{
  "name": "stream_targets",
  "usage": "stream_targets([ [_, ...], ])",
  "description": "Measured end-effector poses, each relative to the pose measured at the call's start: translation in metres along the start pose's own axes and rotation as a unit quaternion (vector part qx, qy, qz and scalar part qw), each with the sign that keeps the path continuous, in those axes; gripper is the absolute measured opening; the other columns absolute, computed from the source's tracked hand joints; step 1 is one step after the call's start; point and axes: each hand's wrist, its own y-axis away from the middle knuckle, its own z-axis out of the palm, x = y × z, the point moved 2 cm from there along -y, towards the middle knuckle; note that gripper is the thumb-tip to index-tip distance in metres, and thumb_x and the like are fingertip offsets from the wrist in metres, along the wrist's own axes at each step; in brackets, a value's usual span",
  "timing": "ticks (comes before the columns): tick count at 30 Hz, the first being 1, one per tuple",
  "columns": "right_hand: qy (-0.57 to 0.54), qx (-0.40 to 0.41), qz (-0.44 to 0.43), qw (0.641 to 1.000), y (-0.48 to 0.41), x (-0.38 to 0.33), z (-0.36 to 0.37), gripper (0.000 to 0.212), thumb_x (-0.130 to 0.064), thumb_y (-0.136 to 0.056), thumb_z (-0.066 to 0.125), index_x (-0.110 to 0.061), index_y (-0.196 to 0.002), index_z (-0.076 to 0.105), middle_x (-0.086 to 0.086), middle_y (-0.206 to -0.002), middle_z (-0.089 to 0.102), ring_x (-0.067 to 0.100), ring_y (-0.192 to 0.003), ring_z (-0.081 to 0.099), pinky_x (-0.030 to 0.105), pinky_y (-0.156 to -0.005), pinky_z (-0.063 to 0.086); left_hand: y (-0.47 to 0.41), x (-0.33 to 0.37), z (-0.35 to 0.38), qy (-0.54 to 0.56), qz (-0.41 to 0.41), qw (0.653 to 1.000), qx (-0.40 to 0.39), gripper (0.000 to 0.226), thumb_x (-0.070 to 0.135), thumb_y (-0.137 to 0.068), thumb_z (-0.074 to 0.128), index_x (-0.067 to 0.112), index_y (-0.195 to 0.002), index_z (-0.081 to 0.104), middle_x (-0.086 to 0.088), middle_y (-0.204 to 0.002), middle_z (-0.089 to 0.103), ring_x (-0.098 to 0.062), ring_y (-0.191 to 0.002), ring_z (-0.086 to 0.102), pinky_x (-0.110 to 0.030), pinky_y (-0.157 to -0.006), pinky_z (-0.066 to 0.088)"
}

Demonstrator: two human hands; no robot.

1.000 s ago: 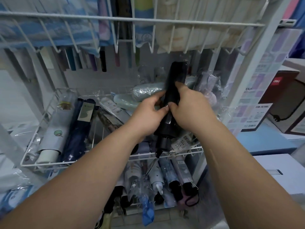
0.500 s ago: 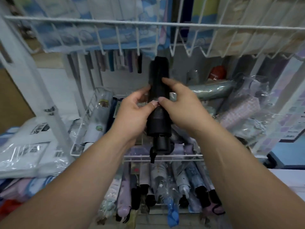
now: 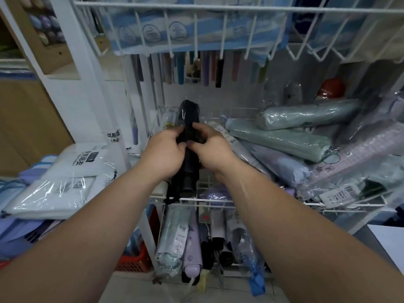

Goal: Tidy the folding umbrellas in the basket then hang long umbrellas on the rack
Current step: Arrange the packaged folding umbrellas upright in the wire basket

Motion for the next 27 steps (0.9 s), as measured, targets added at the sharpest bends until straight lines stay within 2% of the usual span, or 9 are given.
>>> stream_targets([
  [3, 0.027, 0.014, -0.001, 1.000, -0.005, 0.008, 0.007, 0.056, -0.005, -0.089, 0.067, -0.016, -0.141, 0.052, 0.008, -0.131, 0.064, 0.024, -0.116, 0.063, 0.041, -0.102, 0.051, -0.001, -0.001, 0.001, -0.092, 0.024, 0.995, -0.036, 0.045, 0.013, -0.095, 0.054, 0.022, -0.140, 0.055, -0.012, -0.129, 0.064, -0.031, -0.116, 0.059, -0.029, -0.088, 0.045],
  [8, 0.024, -0.022, 0.021, 0.999, -0.006, 0.033, 0.006, 0.075, -0.022, -0.072, 0.077, -0.030, -0.142, 0.050, 0.006, -0.126, 0.067, 0.024, -0.112, 0.066, 0.048, -0.095, 0.055, 0.011, -0.013, 0.008, -0.155, 0.031, 0.987, -0.036, 0.057, 0.022, -0.095, 0.062, 0.022, -0.149, 0.046, -0.012, -0.141, 0.057, -0.029, -0.127, 0.053, -0.029, -0.099, 0.042],
  [12, 0.093, -0.055, -0.003, 0.994, -0.002, 0.027, 0.000, 0.079, -0.015, -0.085, 0.076, -0.024, -0.152, 0.037, 0.001, -0.138, 0.058, 0.017, -0.121, 0.059, 0.035, -0.103, 0.050, 0.009, -0.014, 0.007, -0.158, 0.031, 0.987, -0.022, 0.052, 0.023, -0.094, 0.063, 0.020, -0.145, 0.053, -0.007, -0.137, 0.062, -0.028, -0.125, 0.056, -0.034, -0.102, 0.046],
  [15, 0.128, -0.078, -0.015, 0.989, 0.000, 0.027, -0.002, 0.086, -0.014, -0.083, 0.079, -0.022, -0.154, 0.032, -0.005, -0.126, 0.058, 0.010, -0.111, 0.056, 0.022, -0.096, 0.046, 0.009, -0.013, 0.003, -0.152, 0.020, 0.988, -0.006, 0.042, 0.022, -0.093, 0.065, 0.021, -0.135, 0.064, -0.003, -0.129, 0.068, -0.026, -0.121, 0.059, -0.035, -0.101, 0.048],
  [18, 0.160, -0.107, -0.015, 0.981, 0.004, 0.025, -0.004, 0.093, -0.010, -0.078, 0.082, -0.022, -0.155, 0.031, -0.003, -0.102, 0.060, 0.012, -0.087, 0.058, 0.022, -0.079, 0.047, 0.009, -0.015, -0.002, -0.162, 0.014, 0.987, -0.003, 0.033, 0.020, -0.090, 0.069, 0.022, -0.122, 0.073, -0.001, -0.114, 0.073, -0.023, -0.112, 0.063, -0.031, -0.095, 0.049],
  [22, 0.203, -0.155, -0.010, 0.967, 0.009, 0.022, -0.007, 0.100, -0.011, -0.074, 0.085, -0.026, -0.154, 0.029, -0.009, -0.083, 0.059, 0.009, -0.073, 0.059, 0.020, -0.068, 0.045, -0.002, -0.019, -0.004, -0.168, 0.010, 0.985, 0.032, 0.007, 0.029, -0.087, 0.071, 0.024, -0.083, 0.073, 0.001, -0.084, 0.071, -0.023, -0.089, 0.065, -0.033, -0.078, 0.053],
  [24, 0.212, -0.164, -0.014, 0.963, 0.013, 0.018, -0.010, 0.089, -0.013, -0.076, 0.083, -0.028, -0.151, 0.036, -0.011, -0.081, 0.059, 0.006, -0.069, 0.059, 0.019, -0.065, 0.047, -0.008, -0.018, 0.002, -0.177, 0.037, 0.982, 0.059, 0.010, 0.031, -0.089, 0.067, 0.022, -0.094, 0.070, -0.005, -0.095, 0.067, -0.029, -0.093, 0.062, -0.033, -0.077, 0.049],
  [26, 0.194, -0.153, -0.005, 0.969, 0.014, 0.014, -0.009, 0.067, -0.015, -0.084, 0.075, -0.029, -0.143, 0.047, -0.010, -0.077, 0.060, 0.008, -0.064, 0.060, 0.022, -0.058, 0.051, -0.015, -0.016, 0.010, -0.192, 0.072, 0.977, 0.065, 0.032, 0.029, -0.091, 0.063, 0.024, -0.123, 0.066, -0.011, -0.118, 0.064, -0.035, -0.106, 0.060, -0.038, -0.089, 0.048],
  [27, 0.180, -0.132, -0.004, 0.975, 0.011, 0.012, -0.007, 0.054, -0.016, -0.088, 0.070, -0.026, -0.138, 0.053, -0.009, -0.078, 0.060, 0.012, -0.068, 0.062, 0.028, -0.063, 0.056, -0.017, -0.017, 0.013, -0.202, 0.085, 0.974, 0.056, 0.040, 0.027, -0.092, 0.061, 0.026, -0.132, 0.062, -0.011, -0.126, 0.063, -0.036, -0.112, 0.058, -0.040, -0.096, 0.047],
])
